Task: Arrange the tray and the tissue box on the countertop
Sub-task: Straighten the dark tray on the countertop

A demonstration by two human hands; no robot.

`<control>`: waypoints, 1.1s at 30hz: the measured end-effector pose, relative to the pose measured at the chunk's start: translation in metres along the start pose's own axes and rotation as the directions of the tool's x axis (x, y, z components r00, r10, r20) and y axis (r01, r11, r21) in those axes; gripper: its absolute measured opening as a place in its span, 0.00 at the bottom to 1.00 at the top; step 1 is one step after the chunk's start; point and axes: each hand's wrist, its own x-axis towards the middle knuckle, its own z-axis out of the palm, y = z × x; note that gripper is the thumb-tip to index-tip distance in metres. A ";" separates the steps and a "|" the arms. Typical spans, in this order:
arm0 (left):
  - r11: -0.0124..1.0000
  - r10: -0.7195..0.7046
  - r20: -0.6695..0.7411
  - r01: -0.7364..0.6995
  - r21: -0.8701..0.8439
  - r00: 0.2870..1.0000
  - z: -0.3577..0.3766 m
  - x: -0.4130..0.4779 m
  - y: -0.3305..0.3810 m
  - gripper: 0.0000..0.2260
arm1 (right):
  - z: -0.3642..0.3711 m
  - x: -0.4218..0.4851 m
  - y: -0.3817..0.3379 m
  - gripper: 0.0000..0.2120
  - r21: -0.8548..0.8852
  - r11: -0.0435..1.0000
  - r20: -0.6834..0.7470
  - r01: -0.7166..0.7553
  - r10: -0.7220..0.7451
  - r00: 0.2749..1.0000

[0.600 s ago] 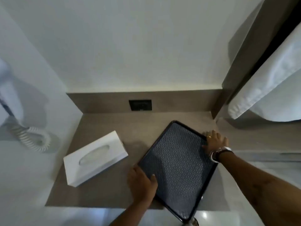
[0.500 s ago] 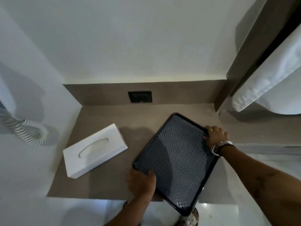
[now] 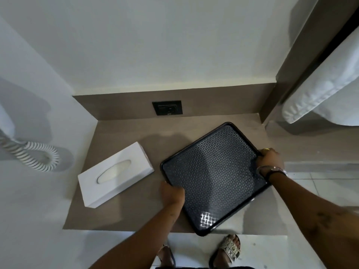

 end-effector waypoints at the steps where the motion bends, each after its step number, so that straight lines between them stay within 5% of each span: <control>1: 0.997 0.074 0.041 -0.075 0.028 0.996 -0.004 0.008 0.006 0.08 | 0.001 -0.009 0.005 0.12 0.036 0.999 -0.017 -0.039 0.040 0.999; 8: 0.908 0.280 0.245 -0.339 0.245 0.928 -0.019 0.065 0.035 0.06 | 0.025 -0.067 0.026 0.09 0.148 0.977 -0.037 -0.153 0.161 0.986; 14: 0.864 0.230 0.250 -0.316 0.392 0.941 -0.015 0.070 0.029 0.28 | 0.027 -0.089 0.015 0.14 0.178 0.973 -0.074 -0.147 0.163 0.984; 18: 0.762 0.322 0.231 -0.396 0.512 0.918 -0.012 0.055 0.019 0.33 | 0.022 -0.107 0.012 0.19 0.112 0.991 -0.119 -0.080 0.093 0.988; 22: 0.507 0.547 0.386 -0.660 0.554 0.743 -0.014 0.021 -0.017 0.37 | 0.036 -0.142 0.016 0.29 -0.125 0.983 -0.200 0.136 -0.159 0.967; 25: 0.266 0.659 0.522 -0.817 0.511 0.541 -0.018 -0.004 -0.055 0.37 | 0.055 -0.170 0.018 0.35 -0.247 0.863 -0.060 0.440 -0.467 0.882; 28: 0.083 0.675 0.625 -0.882 0.465 0.393 -0.020 -0.014 -0.091 0.37 | 0.076 -0.193 0.020 0.37 -0.309 0.768 0.109 0.562 -0.558 0.823; 33: 0.057 0.580 0.695 -0.872 0.487 0.426 -0.024 -0.025 -0.125 0.39 | 0.096 -0.213 0.029 0.40 -0.343 0.757 0.236 0.556 -0.503 0.831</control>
